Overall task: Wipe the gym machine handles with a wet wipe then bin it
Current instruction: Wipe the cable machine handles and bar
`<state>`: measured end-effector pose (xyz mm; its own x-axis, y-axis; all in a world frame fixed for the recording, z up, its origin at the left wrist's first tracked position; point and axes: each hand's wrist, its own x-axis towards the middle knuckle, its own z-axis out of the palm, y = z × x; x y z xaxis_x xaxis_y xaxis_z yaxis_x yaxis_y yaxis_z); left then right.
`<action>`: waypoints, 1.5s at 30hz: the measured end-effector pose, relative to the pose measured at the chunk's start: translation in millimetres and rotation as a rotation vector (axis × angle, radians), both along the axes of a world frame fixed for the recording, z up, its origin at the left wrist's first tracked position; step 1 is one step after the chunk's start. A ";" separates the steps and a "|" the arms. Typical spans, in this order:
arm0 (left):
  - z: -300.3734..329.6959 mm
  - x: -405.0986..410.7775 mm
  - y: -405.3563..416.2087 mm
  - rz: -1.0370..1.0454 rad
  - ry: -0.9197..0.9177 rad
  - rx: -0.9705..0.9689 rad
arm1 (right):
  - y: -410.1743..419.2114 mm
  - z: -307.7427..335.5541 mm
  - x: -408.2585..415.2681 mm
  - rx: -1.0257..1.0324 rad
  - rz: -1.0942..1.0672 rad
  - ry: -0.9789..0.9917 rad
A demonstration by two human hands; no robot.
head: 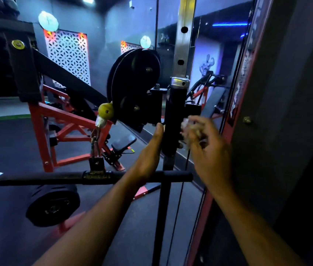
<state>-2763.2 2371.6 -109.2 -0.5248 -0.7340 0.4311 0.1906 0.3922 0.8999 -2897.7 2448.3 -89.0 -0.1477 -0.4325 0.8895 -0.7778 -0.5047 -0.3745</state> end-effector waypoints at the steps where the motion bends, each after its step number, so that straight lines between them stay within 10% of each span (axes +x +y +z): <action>1: -1.2 1.5 -2.9 -0.014 -0.007 0.002 | 6.6 16.2 2.9 -0.077 -0.028 0.026; 11: -10.9 5.1 -22.9 -0.210 0.021 0.088 | 0.1 100.1 24.0 -0.045 -0.414 0.833; 29: -13.1 15.9 -33.5 -0.382 0.135 0.071 | 7.6 28.9 69.1 0.497 -0.547 0.920; 45: -9.7 22.7 -42.7 -0.482 0.062 0.101 | 20.2 140.6 73.9 0.502 -0.636 1.585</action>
<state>-2740.5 2328.9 -118.9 -0.7902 -0.4543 0.4113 0.3832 0.1575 0.9102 -2823.8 2468.6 51.6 0.4006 -0.9046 0.1457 -0.5233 -0.0954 0.8468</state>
